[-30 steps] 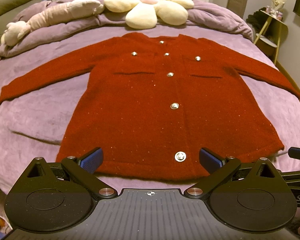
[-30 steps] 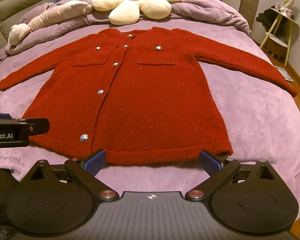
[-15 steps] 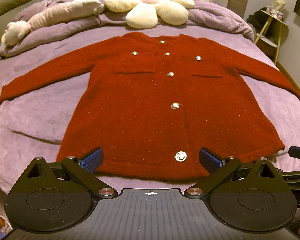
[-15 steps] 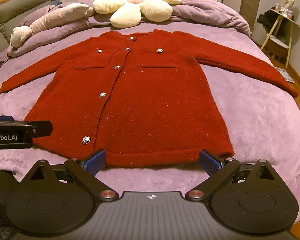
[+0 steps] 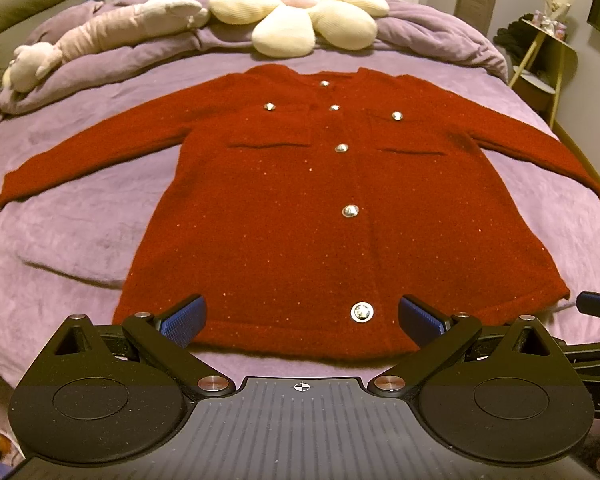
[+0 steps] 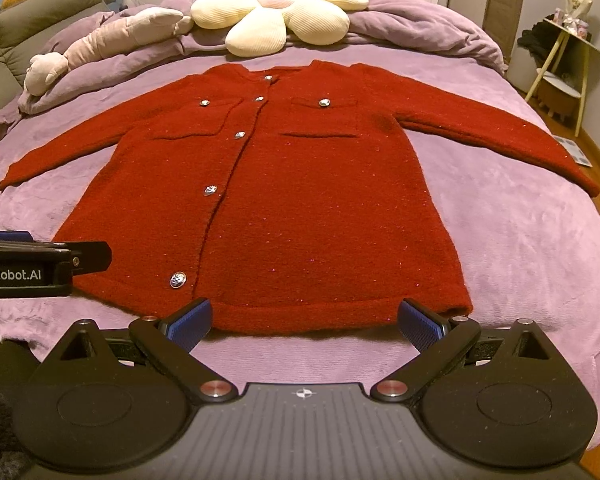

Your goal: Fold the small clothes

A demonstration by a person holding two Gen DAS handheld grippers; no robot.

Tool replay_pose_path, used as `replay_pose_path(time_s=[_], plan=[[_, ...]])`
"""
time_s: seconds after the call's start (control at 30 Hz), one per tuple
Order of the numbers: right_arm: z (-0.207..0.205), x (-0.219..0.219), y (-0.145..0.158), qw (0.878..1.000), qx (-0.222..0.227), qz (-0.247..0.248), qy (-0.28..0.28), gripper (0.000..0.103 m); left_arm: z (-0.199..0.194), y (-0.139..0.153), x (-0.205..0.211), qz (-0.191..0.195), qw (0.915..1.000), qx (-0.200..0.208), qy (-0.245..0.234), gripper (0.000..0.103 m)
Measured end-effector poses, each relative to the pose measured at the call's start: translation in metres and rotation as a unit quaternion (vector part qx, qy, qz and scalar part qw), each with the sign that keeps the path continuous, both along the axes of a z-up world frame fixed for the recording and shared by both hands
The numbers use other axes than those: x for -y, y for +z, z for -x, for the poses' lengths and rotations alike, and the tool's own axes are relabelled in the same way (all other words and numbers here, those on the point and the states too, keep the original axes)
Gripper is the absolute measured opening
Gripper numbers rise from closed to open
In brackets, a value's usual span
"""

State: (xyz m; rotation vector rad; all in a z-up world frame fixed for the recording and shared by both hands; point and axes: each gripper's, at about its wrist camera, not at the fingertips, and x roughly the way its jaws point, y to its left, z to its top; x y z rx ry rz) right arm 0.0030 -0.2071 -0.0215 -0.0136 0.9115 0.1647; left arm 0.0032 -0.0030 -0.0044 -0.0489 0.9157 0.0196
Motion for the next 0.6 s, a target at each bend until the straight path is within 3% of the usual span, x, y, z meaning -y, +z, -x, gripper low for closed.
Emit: replay_pose_path(time_s=[0.6], plan=[[-0.0004,-0.0012,-0.0002,1.000,0.000,-0.004,0.002,0.099,-0.0001,-0.0010,0.0000,-0.001,1.0000,-0.002,0.003,0.103]])
